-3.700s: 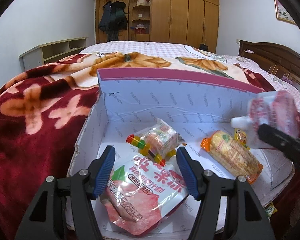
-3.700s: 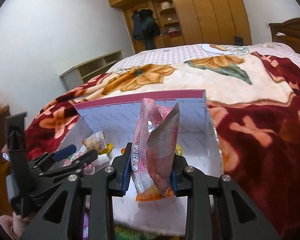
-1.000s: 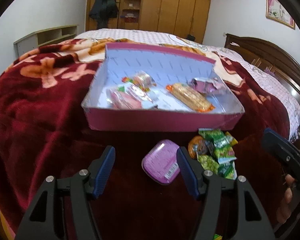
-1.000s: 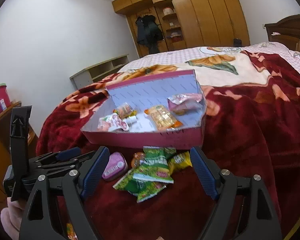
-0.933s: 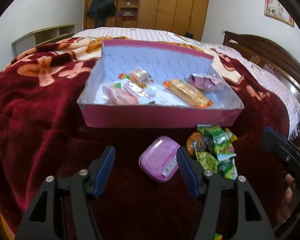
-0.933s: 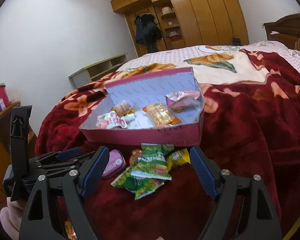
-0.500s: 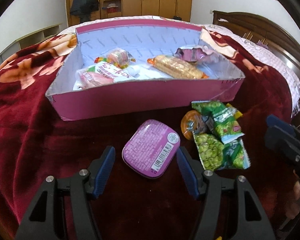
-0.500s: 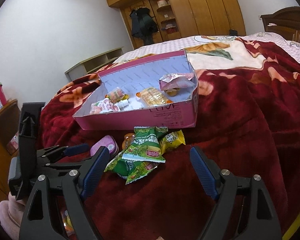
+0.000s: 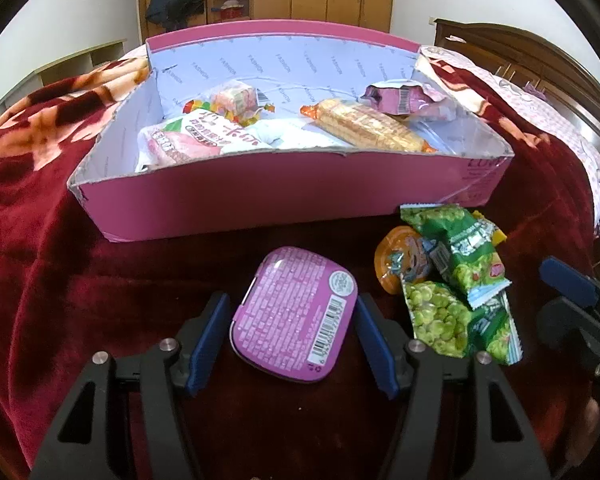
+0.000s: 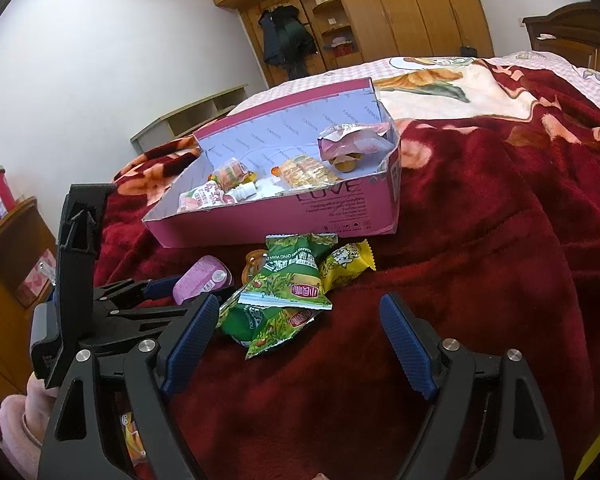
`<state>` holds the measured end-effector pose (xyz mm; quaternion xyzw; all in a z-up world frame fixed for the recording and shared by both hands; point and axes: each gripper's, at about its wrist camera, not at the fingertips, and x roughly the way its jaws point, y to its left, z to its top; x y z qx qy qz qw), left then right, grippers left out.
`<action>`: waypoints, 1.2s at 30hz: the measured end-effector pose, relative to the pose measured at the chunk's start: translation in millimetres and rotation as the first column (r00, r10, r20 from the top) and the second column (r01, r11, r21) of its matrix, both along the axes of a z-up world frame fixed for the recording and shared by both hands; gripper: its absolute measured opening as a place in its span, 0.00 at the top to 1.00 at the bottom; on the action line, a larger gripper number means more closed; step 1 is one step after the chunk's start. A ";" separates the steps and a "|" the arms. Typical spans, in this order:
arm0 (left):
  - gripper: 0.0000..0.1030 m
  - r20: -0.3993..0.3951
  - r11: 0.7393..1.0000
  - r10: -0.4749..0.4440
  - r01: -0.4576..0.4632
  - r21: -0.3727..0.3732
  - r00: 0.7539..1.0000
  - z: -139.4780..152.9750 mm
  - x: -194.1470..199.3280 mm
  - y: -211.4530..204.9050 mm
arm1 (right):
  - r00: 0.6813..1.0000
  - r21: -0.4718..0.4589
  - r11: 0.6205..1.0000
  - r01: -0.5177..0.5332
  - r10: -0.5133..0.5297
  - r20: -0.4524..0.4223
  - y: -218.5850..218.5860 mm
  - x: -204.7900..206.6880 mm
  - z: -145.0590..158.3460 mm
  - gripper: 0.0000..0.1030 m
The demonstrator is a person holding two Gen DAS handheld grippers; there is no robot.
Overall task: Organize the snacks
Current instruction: 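Grasp the purple round tin with the left tool, then grasp the green pea snack bag with the right tool while the left tool holds the tin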
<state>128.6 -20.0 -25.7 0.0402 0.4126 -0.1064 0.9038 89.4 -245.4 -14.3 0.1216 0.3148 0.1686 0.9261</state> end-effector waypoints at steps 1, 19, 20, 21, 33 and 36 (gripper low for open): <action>0.39 0.005 1.000 0.002 -0.002 0.004 1.000 0.2 -1.0 0.2 | 1.000 -0.004 1.000 0.001 -0.001 0.000 1.0 -0.3 0.0 0.18; 0.42 0.042 0.991 0.127 -0.125 -0.054 0.991 9.9 -25.3 44.0 | 1.000 -0.047 0.999 -0.017 0.016 -0.024 16.3 -5.6 -2.3 0.18; 0.42 0.044 0.989 0.137 -0.135 -0.055 0.990 9.8 -26.1 47.3 | 0.999 -0.051 0.999 -0.020 0.018 -0.027 18.3 -5.8 -2.4 0.18; 0.42 0.045 0.987 0.150 -0.148 -0.060 0.988 9.3 -26.7 52.1 | 0.999 -0.054 0.998 -0.022 0.021 -0.029 20.3 -5.9 -2.5 0.18; 0.42 0.042 0.983 0.168 -0.164 -0.085 0.985 1.4 -28.2 61.9 | 0.994 -0.103 0.994 -0.045 0.035 -0.100 49.0 15.4 -13.8 0.18; 0.42 0.037 0.982 0.169 -0.164 -0.097 0.985 0.1 -27.5 63.9 | 0.991 -0.083 0.996 -0.043 0.032 -0.127 48.5 22.8 -18.3 0.17</action>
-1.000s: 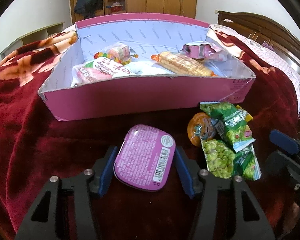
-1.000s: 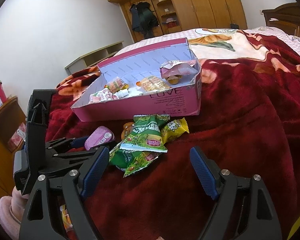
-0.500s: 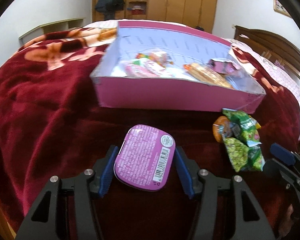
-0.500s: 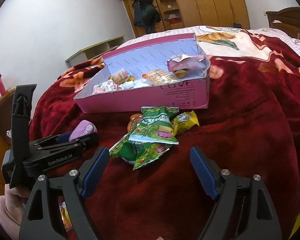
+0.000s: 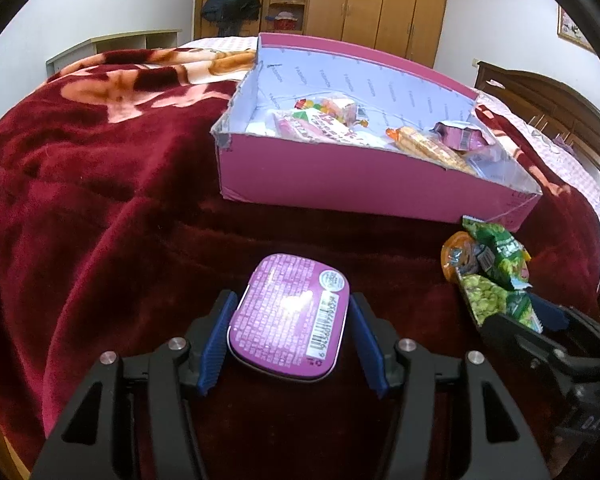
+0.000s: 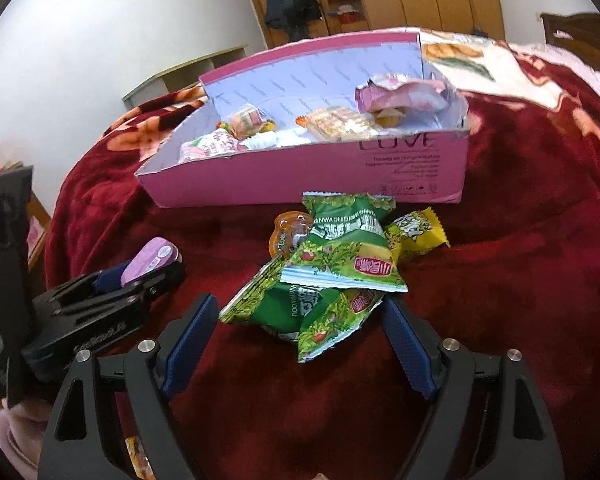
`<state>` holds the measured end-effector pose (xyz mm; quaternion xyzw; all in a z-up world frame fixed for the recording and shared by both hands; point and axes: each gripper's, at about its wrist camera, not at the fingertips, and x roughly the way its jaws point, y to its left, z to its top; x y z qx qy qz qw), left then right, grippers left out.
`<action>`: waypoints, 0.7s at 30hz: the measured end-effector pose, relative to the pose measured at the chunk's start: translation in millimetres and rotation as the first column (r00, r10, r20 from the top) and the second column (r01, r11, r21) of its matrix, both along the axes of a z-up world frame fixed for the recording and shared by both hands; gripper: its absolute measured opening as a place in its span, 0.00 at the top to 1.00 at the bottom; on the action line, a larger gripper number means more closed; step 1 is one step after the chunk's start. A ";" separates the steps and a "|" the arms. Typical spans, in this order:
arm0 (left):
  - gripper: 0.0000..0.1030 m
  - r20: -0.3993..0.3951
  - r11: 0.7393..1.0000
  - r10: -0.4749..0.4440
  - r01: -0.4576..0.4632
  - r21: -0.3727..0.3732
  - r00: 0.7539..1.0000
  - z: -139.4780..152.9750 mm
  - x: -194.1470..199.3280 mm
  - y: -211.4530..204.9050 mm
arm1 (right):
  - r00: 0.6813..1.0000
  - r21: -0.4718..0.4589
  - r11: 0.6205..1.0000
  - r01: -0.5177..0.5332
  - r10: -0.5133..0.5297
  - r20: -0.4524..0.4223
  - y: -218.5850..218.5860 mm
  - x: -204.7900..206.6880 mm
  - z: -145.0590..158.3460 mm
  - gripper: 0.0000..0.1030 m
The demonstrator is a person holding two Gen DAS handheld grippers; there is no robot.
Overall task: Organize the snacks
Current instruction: 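Grasp the green pea snack bag with the right tool while the left tool holds the tin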
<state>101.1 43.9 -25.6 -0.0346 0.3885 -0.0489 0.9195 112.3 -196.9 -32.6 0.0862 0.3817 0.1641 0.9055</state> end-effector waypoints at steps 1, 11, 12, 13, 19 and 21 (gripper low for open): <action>0.42 -0.001 1.000 0.001 -0.001 -0.004 1.000 -0.5 0.3 0.3 | 1.000 0.006 1.000 0.000 0.000 -0.010 0.1 1.7 -1.8 0.16; 0.42 0.000 1.000 0.003 -0.003 0.007 1.000 -1.6 0.7 -1.5 | 1.000 0.021 1.000 0.016 -0.016 0.001 0.8 -1.0 -4.3 0.16; 0.42 0.000 1.000 0.004 -0.004 0.009 1.000 -1.7 1.0 -1.8 | 1.000 0.030 0.999 0.017 -0.017 0.000 0.1 -0.4 -4.2 0.16; 0.42 0.000 1.000 0.004 -0.004 0.011 1.000 -1.8 0.9 -2.4 | 1.000 0.035 0.999 0.018 -0.018 -0.002 -0.6 0.3 -4.3 0.16; 0.42 0.001 1.000 0.005 -0.005 0.014 1.000 -2.2 0.9 -3.0 | 1.000 0.016 1.000 0.017 -0.017 -0.003 2.2 1.2 -6.9 0.21; 0.42 0.001 1.000 0.005 -0.005 0.014 1.000 -2.3 1.0 -3.2 | 1.000 0.020 0.999 0.026 -0.026 0.002 0.5 -0.6 -7.0 0.31</action>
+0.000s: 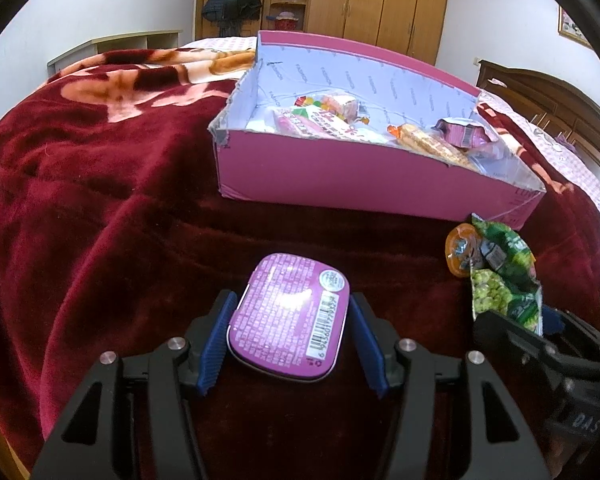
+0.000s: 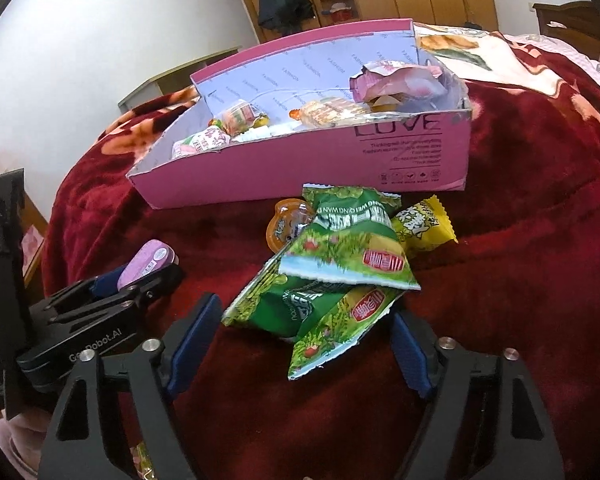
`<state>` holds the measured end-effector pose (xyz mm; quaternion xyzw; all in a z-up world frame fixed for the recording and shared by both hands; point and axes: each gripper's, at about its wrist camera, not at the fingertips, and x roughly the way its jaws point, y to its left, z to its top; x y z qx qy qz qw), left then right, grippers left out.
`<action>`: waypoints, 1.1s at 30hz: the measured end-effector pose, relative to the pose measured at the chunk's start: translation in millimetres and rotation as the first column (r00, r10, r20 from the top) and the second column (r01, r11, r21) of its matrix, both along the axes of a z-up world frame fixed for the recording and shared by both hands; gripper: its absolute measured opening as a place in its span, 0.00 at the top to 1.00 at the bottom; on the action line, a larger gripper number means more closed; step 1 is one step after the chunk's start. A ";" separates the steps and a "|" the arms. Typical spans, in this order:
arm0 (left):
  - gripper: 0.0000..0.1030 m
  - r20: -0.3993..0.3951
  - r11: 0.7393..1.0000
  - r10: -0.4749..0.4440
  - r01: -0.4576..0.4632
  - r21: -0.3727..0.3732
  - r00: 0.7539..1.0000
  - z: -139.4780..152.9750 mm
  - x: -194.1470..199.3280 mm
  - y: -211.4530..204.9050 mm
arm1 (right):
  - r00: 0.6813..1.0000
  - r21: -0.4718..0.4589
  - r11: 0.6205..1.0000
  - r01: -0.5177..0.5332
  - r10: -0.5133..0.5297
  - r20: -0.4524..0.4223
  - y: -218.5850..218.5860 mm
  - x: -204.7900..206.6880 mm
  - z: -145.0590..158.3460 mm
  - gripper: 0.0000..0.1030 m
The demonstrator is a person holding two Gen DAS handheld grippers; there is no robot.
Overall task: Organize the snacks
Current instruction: 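Grasp the green pea snack bag with the right tool while the left tool holds the tin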
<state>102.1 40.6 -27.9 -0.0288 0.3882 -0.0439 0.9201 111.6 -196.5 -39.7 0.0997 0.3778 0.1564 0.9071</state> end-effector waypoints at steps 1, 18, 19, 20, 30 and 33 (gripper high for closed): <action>0.42 0.000 1.000 0.000 0.000 0.000 1.000 0.1 0.0 0.4 | 1.000 0.001 1.000 0.003 -0.003 0.002 -1.0 -0.5 0.0 0.39; 0.42 0.016 0.999 -0.012 0.013 -0.047 1.000 7.6 -7.8 3.1 | 0.998 0.065 0.998 -0.023 0.019 0.061 -13.9 -23.8 4.2 0.58; 0.42 0.016 0.998 -0.014 0.015 -0.056 1.000 8.8 -9.4 4.1 | 0.998 0.068 0.997 -0.024 0.020 0.065 -15.6 -26.0 4.3 0.58; 0.42 0.016 0.998 -0.016 0.017 -0.065 1.000 9.9 -10.8 4.6 | 0.997 0.071 0.997 -0.025 0.020 0.069 -16.6 -28.1 4.4 0.58; 0.42 0.044 0.997 -0.030 0.033 -0.077 0.999 24.5 -25.7 -1.1 | 0.996 0.112 0.993 -0.026 0.016 0.092 -24.9 -39.0 6.9 0.58; 0.42 0.052 0.997 -0.032 0.036 -0.069 0.998 28.3 -28.5 -4.0 | 0.995 0.119 0.992 -0.033 0.021 0.102 -26.5 -43.6 8.8 0.58</action>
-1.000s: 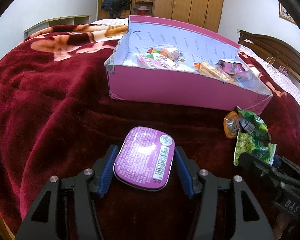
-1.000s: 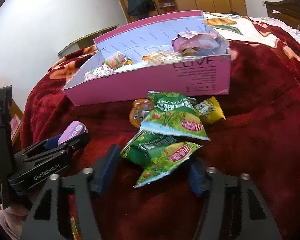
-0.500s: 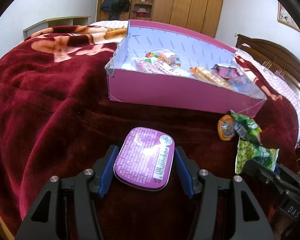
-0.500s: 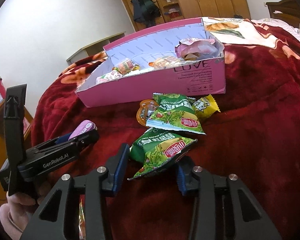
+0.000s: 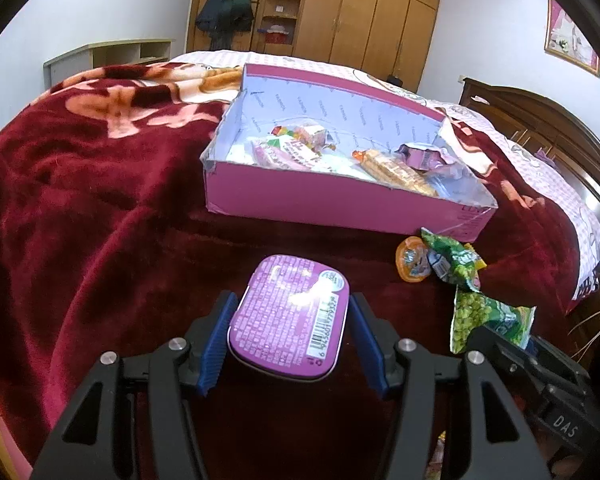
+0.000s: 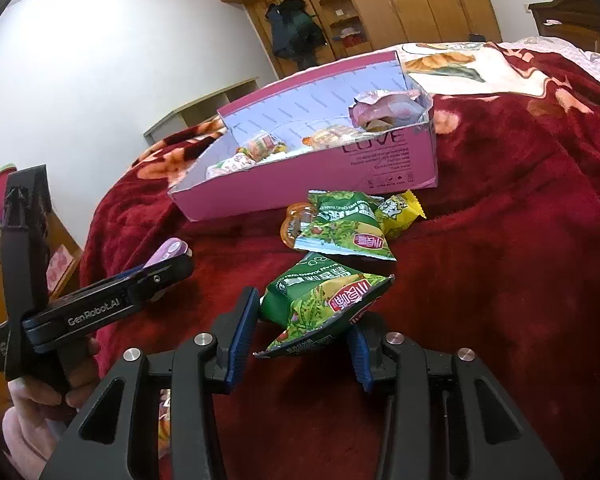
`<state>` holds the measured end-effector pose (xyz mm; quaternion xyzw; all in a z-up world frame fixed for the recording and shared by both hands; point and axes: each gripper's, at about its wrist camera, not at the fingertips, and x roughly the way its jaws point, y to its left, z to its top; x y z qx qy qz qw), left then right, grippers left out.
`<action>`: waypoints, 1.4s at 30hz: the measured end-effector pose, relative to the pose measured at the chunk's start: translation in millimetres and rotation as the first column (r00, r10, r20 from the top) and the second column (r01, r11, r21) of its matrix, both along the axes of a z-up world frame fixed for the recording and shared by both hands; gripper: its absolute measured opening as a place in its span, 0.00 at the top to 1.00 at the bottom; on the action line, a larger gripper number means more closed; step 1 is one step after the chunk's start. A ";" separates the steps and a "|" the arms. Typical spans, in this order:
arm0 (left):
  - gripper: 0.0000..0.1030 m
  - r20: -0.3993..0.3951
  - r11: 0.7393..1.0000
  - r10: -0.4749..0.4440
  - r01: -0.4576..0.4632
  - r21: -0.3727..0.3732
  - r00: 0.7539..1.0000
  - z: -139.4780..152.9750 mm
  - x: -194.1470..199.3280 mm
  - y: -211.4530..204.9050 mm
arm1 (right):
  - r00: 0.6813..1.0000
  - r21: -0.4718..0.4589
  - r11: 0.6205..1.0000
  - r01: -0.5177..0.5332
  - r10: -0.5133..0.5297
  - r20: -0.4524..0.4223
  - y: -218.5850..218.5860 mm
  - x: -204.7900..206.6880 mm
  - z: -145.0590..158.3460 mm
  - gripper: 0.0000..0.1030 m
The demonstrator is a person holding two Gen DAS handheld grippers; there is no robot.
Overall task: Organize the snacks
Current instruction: 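Grasp the green pea snack bag with the right tool while the left tool holds the tin, then carry the purple tin and green snack bag toward the pink box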
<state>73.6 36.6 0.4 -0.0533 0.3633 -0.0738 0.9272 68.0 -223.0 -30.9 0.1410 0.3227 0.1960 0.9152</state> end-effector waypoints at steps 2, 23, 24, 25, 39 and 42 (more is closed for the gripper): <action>0.42 0.002 1.000 -0.001 0.001 0.001 1.000 1.5 -1.1 -1.2 | 1.000 0.005 1.000 -0.006 0.005 0.008 -0.8 -3.2 1.5 0.58; 0.42 0.027 0.998 -0.056 0.056 -0.002 0.998 26.1 -17.5 -25.7 | 0.997 0.029 0.999 -0.046 0.044 0.060 0.3 -28.4 25.8 0.58; 0.42 0.027 0.998 -0.061 0.061 -0.003 0.998 27.4 -17.3 -27.3 | 0.997 0.035 0.998 -0.046 0.044 0.056 -1.2 -27.5 26.2 0.58; 0.42 0.029 0.998 -0.068 0.069 -0.006 0.997 29.8 -16.7 -29.4 | 0.998 0.042 0.998 -0.045 0.042 0.052 -3.3 -26.3 26.7 0.58; 0.42 0.063 0.999 -0.053 0.052 0.017 0.997 51.5 0.8 -26.0 | 0.995 0.031 0.999 -0.010 0.007 0.096 -24.0 -9.9 53.2 0.58; 0.42 0.079 0.999 -0.034 0.032 0.027 0.996 57.6 6.8 -21.5 | 0.994 0.027 1.000 0.005 -0.008 0.113 -28.6 -5.9 58.6 0.58</action>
